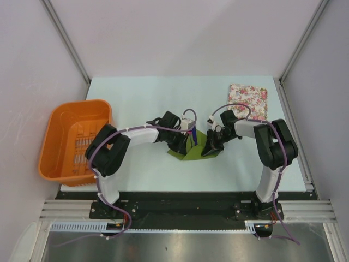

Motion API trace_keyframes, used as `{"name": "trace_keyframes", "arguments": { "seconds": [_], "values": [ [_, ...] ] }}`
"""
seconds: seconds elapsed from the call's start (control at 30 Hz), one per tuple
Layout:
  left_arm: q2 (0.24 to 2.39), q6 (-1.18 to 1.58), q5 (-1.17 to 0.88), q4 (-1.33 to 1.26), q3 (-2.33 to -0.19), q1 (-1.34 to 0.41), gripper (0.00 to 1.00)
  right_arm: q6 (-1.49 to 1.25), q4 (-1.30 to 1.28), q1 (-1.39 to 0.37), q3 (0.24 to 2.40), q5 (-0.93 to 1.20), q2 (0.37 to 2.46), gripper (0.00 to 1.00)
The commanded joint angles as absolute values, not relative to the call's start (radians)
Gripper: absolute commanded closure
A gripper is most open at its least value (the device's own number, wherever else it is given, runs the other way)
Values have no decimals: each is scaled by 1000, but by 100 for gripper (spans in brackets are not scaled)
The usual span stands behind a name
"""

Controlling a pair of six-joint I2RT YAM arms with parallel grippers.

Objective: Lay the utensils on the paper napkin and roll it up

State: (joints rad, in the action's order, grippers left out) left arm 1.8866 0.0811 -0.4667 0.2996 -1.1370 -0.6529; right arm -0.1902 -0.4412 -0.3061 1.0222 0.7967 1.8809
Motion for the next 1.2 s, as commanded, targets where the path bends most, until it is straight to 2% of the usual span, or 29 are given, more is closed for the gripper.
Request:
{"name": "trace_keyframes", "arguments": {
  "seconds": [0.0, 0.03, 0.23, 0.43, 0.87, 1.17],
  "values": [
    [1746, 100, -592, 183, -1071, -607, 71, -176, -425, -321, 1060, 792, 1898, 86],
    [1702, 88, -627, 176, -1054, -607, 68, -175, -425, -322, 1058, 792, 1898, 86],
    [1638, 63, -684, 193, -1038, -638, 68, -170, -428, -324, 1057, 787, 1902, 86],
    [1712, 89, -678, 213, -1071, -690, 71, -178, -425, -327, 1065, 788, 1907, 86],
    [1841, 113, -637, 221, -1086, -661, 74, -178, -442, -336, 1089, 795, 1902, 86],
    [1908, 127, -635, 247, -1074, -638, 77, -123, -535, -336, 1126, 822, 1864, 80]
  ]
}}
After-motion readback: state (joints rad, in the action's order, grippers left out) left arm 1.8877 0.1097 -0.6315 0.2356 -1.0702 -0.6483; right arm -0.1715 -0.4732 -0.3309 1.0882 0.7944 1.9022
